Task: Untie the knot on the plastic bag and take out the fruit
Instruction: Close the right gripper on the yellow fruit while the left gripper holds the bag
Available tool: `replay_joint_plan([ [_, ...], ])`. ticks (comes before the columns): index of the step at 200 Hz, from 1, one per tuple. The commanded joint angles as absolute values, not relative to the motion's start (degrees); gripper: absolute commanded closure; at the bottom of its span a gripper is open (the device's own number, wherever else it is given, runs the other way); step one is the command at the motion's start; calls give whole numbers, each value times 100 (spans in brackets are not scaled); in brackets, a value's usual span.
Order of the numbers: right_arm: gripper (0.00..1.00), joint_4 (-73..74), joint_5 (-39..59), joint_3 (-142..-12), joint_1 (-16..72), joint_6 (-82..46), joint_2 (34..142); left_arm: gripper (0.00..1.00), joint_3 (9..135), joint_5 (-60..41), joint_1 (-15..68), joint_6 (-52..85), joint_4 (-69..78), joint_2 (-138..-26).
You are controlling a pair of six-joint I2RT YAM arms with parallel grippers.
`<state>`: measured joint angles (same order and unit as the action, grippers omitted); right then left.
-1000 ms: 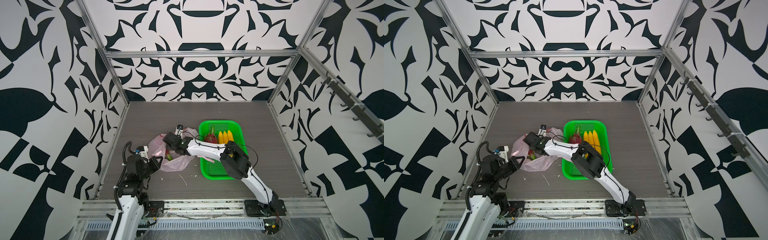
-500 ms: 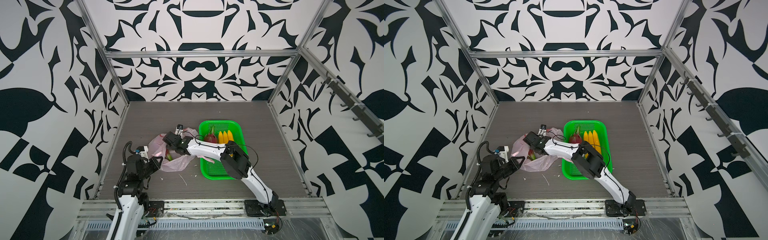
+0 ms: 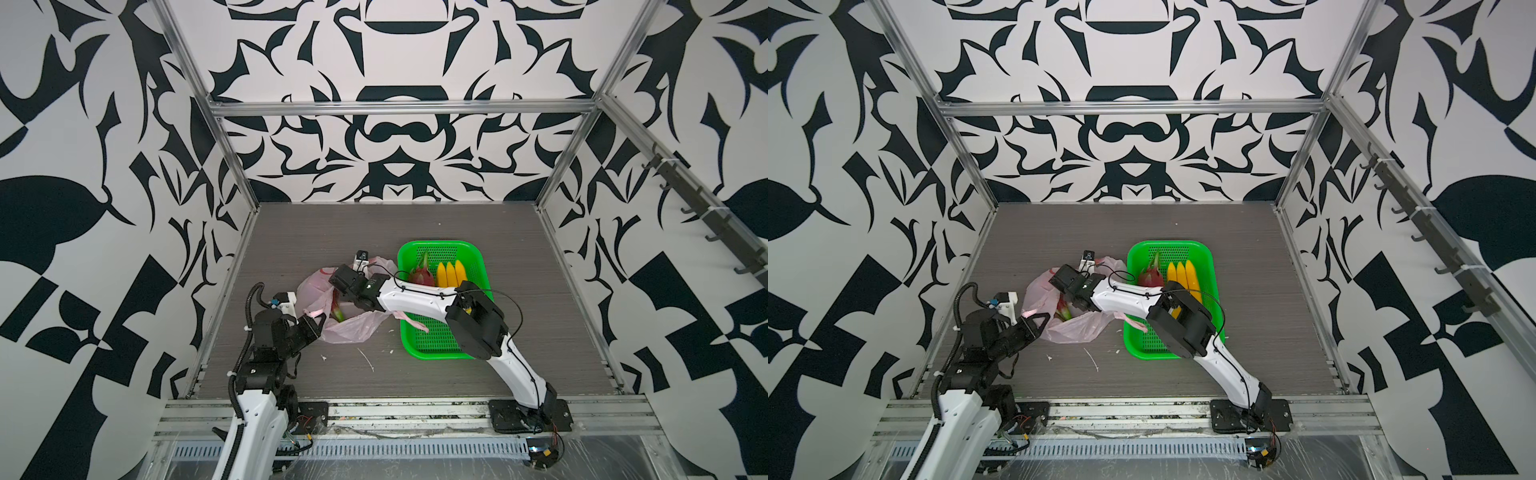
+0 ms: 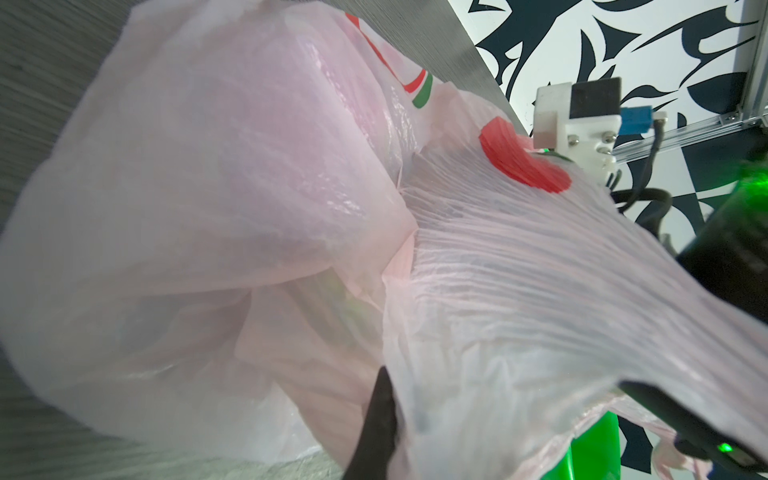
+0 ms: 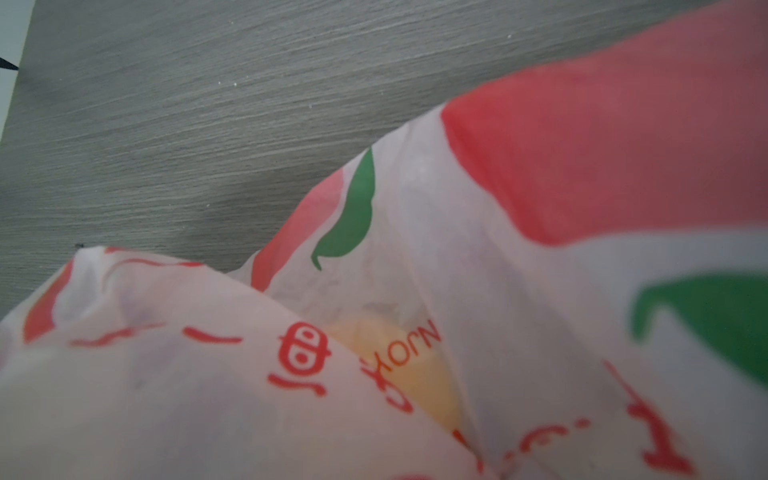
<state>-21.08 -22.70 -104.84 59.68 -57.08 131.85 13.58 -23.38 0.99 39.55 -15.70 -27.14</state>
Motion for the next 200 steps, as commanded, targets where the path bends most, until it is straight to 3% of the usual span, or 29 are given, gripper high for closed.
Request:
replay_joint_plan([
  [1, 60, -2060, -2314, -10424, 5976, -5617, 12729, 100, 1397, -2290, 94, 3920, -1626, -2757],
  [200, 63, -2424, -1896, -10368, 6258, -4954, 11837, 100, 1776, -2284, 88, 3929, -318, -3913],
])
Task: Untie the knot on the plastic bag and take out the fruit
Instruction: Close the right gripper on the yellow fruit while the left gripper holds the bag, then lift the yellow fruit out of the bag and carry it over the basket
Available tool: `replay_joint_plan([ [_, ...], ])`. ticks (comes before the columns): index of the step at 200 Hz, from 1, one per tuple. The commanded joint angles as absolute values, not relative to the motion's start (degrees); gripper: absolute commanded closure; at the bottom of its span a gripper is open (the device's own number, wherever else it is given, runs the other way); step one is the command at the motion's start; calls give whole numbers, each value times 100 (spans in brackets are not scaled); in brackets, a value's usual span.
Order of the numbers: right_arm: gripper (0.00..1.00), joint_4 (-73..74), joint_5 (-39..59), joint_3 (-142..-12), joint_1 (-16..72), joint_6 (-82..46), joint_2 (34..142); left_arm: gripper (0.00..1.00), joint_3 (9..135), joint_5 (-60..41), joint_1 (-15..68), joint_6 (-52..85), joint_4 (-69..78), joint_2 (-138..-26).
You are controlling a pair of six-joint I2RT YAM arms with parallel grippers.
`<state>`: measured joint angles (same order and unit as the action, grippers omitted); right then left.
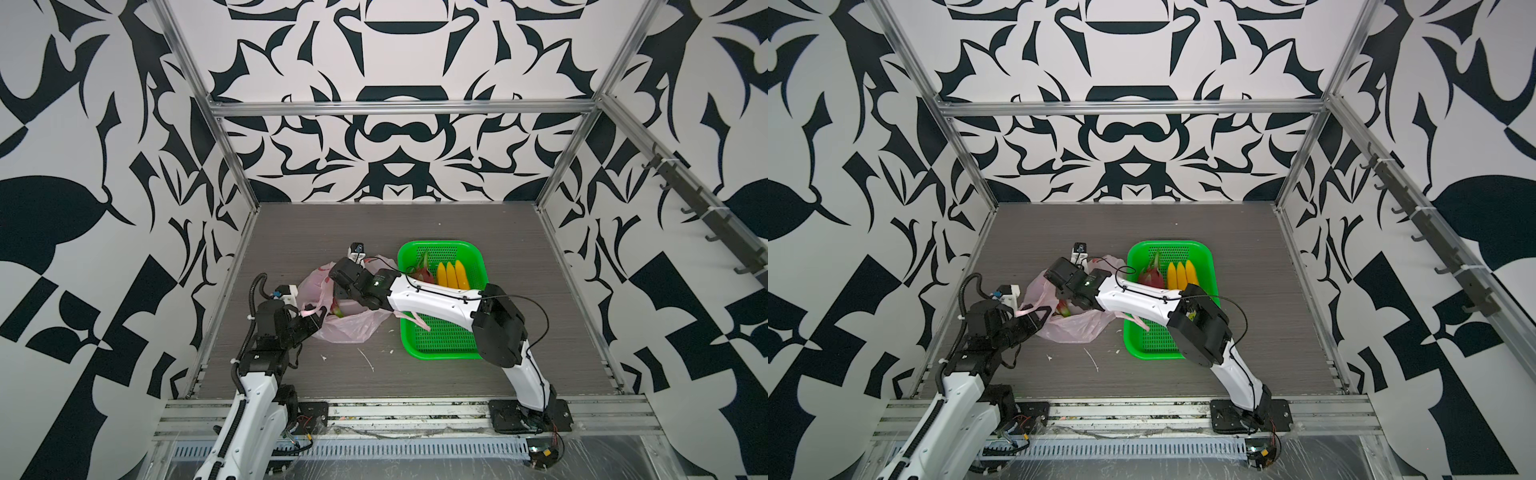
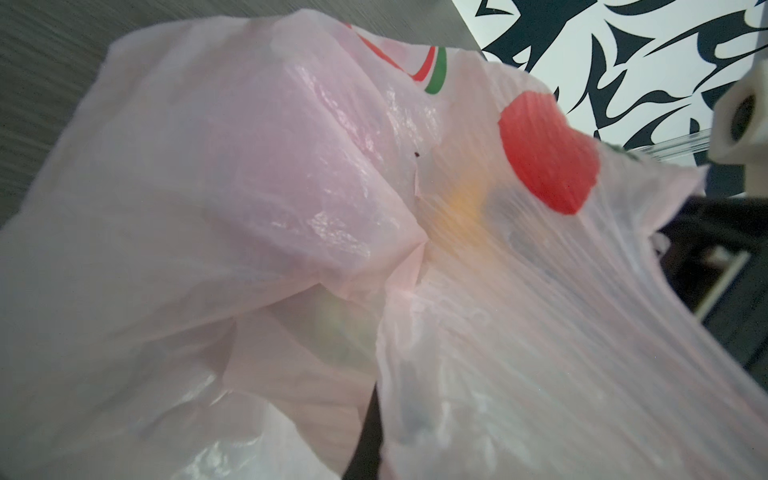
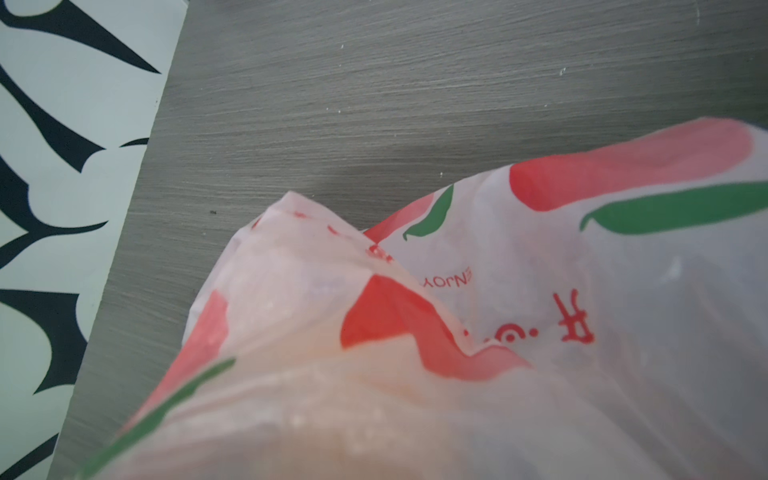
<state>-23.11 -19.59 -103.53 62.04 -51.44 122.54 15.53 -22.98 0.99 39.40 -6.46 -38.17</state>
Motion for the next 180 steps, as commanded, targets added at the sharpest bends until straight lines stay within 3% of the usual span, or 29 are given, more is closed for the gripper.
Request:
replay_joint_plan([
  [1, 63, -2429, -1893, -10365, 6262, -4951, 11834, 100, 1780, -2285, 92, 3933, -313, -3916],
  [180, 65, -3179, -1863, -10445, 6434, -3762, 10656, 100, 2002, -2074, 91, 3905, 143, -4289],
])
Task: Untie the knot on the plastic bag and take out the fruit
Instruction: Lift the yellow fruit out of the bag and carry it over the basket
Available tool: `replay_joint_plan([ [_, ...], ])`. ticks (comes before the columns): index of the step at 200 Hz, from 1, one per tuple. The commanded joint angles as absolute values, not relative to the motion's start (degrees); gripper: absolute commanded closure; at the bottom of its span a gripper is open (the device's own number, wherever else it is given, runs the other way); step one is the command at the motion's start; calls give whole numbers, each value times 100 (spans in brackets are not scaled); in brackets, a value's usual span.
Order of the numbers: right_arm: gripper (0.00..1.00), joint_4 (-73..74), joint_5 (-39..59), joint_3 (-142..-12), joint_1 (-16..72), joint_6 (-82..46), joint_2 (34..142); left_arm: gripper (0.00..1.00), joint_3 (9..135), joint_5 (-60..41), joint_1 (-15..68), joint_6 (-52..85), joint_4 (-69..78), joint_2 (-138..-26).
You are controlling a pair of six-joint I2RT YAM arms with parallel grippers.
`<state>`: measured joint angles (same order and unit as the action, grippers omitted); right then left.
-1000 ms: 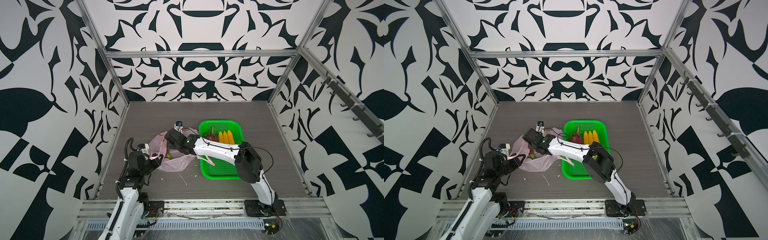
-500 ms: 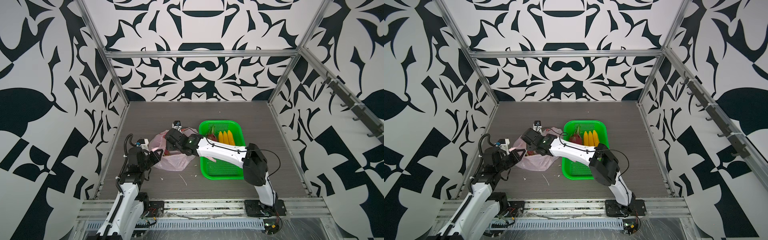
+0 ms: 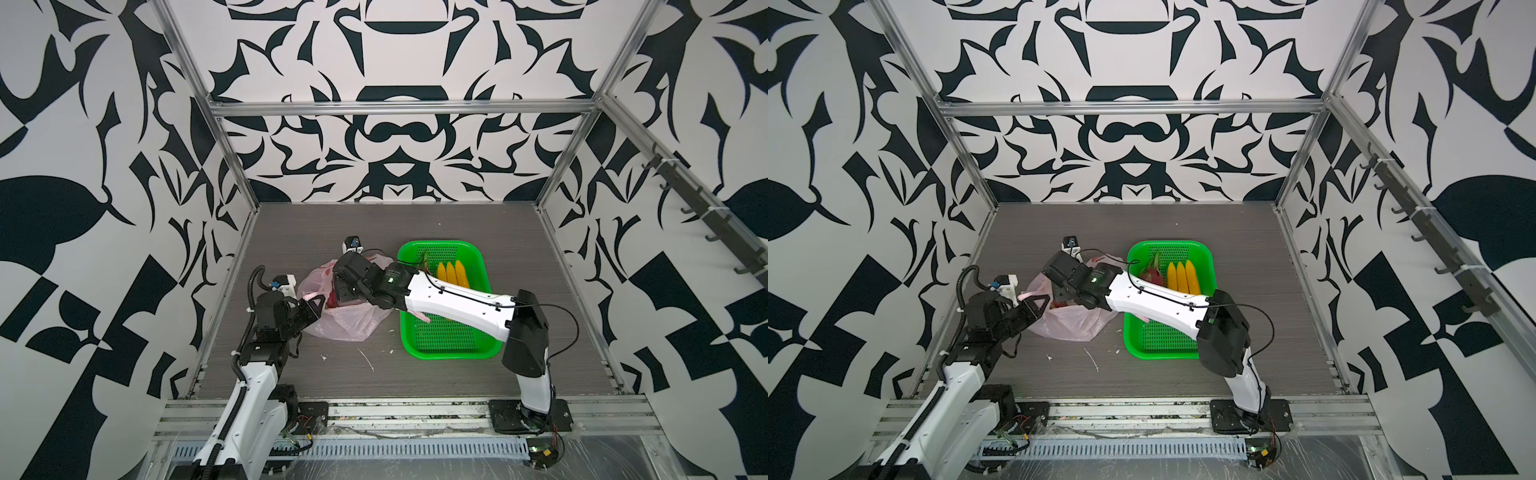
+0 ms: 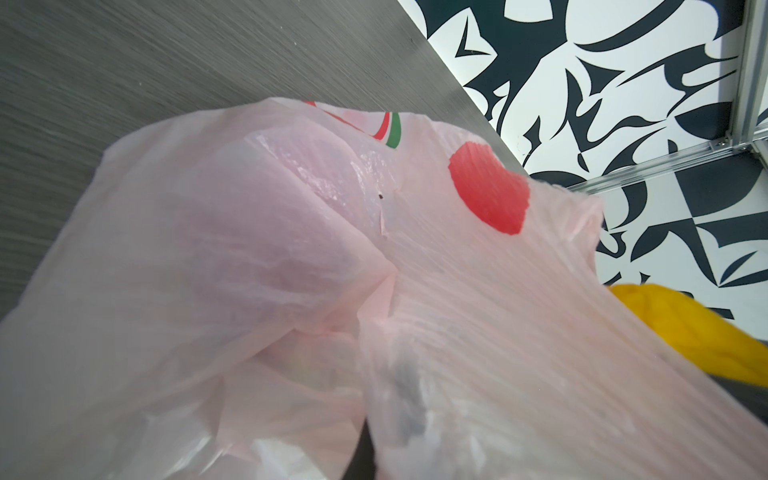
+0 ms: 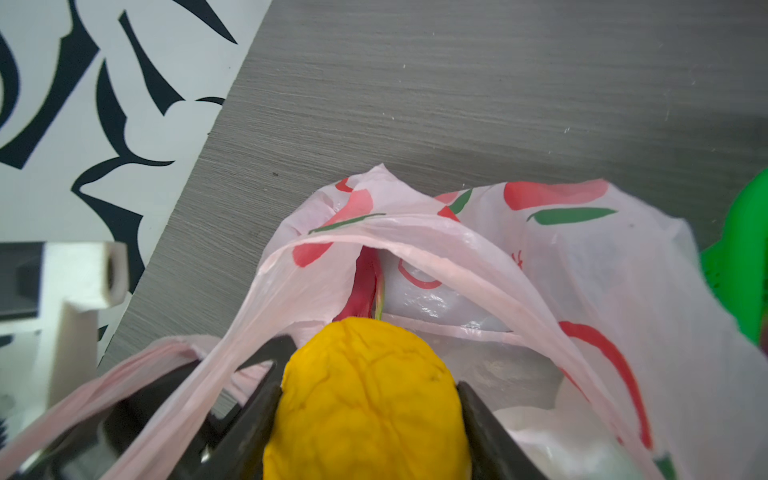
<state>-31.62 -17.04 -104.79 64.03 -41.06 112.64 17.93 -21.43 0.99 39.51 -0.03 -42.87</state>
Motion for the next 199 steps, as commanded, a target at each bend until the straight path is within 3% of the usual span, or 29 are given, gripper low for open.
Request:
replay_joint_plan([
  [1, 65, -3185, -1872, -10439, 6438, -3757, 10641, 100, 2003, -2074, 90, 3904, 146, -4289],
  [101, 66, -3377, -3003, -8718, 5966, -3673, 8599, 100, 2083, -2069, 88, 3861, 18, -4200],
  [199, 66, -4164, -3209, -7739, 5323, -3917, 7532, 100, 2176, -2120, 88, 3679, -74, -4289],
])
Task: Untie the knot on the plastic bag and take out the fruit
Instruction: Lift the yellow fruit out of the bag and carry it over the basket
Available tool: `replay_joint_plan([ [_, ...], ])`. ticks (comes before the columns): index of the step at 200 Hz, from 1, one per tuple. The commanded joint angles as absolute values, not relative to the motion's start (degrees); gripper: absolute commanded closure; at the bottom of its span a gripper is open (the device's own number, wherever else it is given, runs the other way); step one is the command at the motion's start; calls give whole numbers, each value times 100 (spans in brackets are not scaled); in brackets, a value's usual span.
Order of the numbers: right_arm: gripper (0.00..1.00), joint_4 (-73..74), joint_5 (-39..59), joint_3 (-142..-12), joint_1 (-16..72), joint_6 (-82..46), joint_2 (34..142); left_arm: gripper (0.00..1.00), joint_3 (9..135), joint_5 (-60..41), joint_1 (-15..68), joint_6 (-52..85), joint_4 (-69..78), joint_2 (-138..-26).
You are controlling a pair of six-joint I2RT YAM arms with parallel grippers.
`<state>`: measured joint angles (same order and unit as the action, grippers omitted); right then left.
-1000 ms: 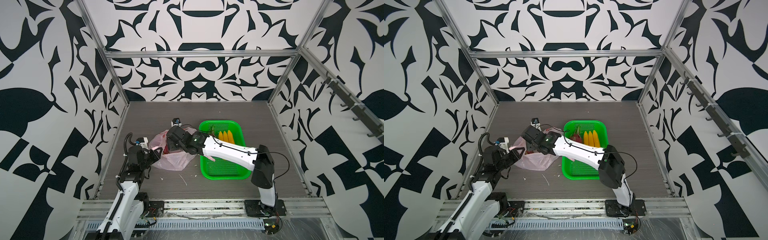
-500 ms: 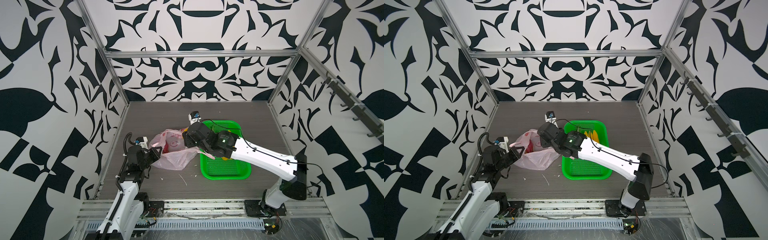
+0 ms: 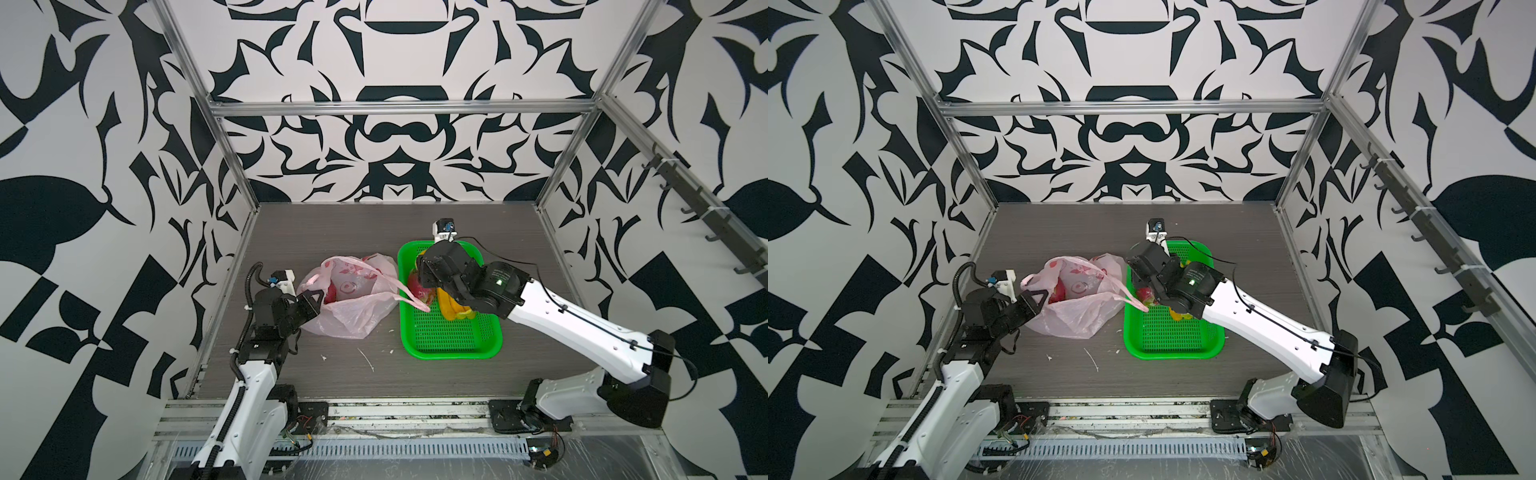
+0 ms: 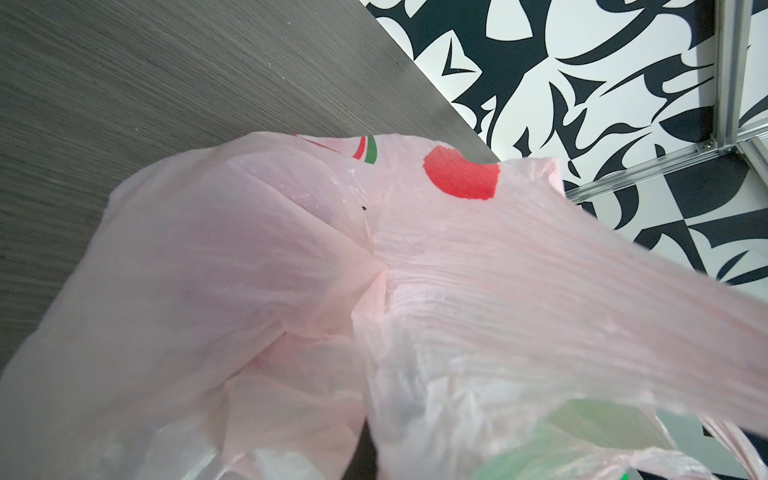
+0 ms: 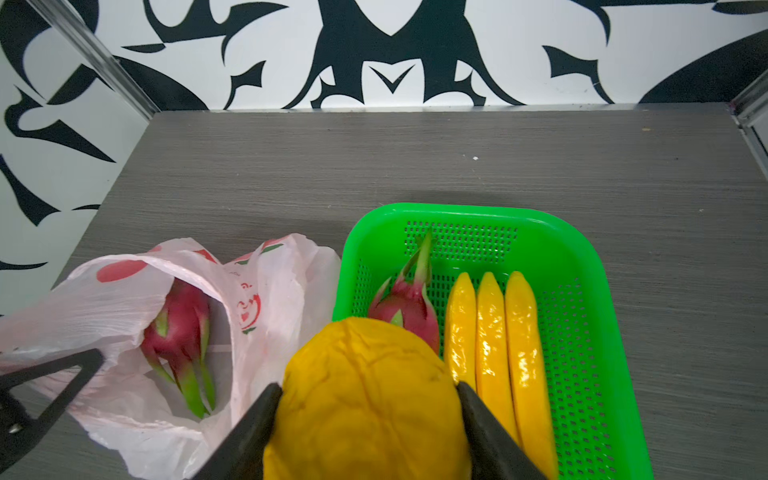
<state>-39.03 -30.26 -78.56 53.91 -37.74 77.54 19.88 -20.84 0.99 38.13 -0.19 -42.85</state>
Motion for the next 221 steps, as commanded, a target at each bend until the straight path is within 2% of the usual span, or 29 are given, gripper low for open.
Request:
replay_joint_plan([
  [1, 66, -4174, -3208, -7732, 5320, -3919, 7532, 100, 2178, -2119, 88, 3676, -77, -4285],
  [85, 67, -4579, -3131, -7336, 5291, -4138, 7586, 100, 2171, -1969, 88, 3577, -384, -4107],
  [221, 67, -3890, -2326, -6343, 5317, -4754, 7865, 100, 2168, -1846, 88, 3590, -640, -3852],
])
